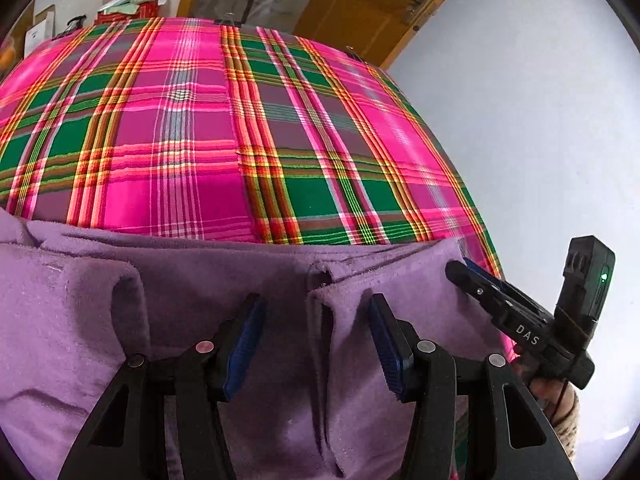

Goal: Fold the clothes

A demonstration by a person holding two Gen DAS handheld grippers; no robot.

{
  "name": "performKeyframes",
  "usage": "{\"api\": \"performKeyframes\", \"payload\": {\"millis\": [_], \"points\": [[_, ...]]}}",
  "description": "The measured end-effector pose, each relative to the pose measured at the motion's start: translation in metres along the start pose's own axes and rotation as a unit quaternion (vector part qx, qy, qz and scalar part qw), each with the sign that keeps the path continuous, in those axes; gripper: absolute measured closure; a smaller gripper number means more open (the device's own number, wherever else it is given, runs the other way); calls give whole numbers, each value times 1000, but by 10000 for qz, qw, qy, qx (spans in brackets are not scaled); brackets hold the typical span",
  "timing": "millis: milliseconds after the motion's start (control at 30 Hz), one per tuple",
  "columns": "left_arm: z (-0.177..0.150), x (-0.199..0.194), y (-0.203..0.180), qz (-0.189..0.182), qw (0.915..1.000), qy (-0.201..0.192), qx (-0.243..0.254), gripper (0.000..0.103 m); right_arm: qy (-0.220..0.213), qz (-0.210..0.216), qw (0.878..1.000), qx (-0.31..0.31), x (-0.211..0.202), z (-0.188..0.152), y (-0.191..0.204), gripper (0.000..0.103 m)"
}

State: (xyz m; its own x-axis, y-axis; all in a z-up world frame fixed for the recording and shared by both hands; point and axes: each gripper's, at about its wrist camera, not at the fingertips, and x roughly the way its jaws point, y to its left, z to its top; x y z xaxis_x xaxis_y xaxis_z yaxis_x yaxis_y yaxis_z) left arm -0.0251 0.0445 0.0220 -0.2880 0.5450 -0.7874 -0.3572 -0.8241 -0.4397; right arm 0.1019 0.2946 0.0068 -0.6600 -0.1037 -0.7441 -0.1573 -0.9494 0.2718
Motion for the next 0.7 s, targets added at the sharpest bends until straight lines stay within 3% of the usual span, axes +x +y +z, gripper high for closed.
{"api": "performKeyframes", "payload": {"millis": [100, 367, 567, 700], "points": [[-2, -4, 2, 96, 9999, -18, -27, 47, -250, -151, 9994, -188, -19, -10, 10, 66], [-7, -22, 11, 147, 9995, -122, -244, 47, 52, -295, 9991, -284, -23, -38, 8, 66], [-18, -52, 17, 201, 9989, -336, -248, 47, -215, -340, 9980, -480, -42, -47, 31, 65], [-30, -83, 30, 308, 9976, -537, -310, 47, 0, -711, 9947, -741, -30, -56, 41, 62]]}}
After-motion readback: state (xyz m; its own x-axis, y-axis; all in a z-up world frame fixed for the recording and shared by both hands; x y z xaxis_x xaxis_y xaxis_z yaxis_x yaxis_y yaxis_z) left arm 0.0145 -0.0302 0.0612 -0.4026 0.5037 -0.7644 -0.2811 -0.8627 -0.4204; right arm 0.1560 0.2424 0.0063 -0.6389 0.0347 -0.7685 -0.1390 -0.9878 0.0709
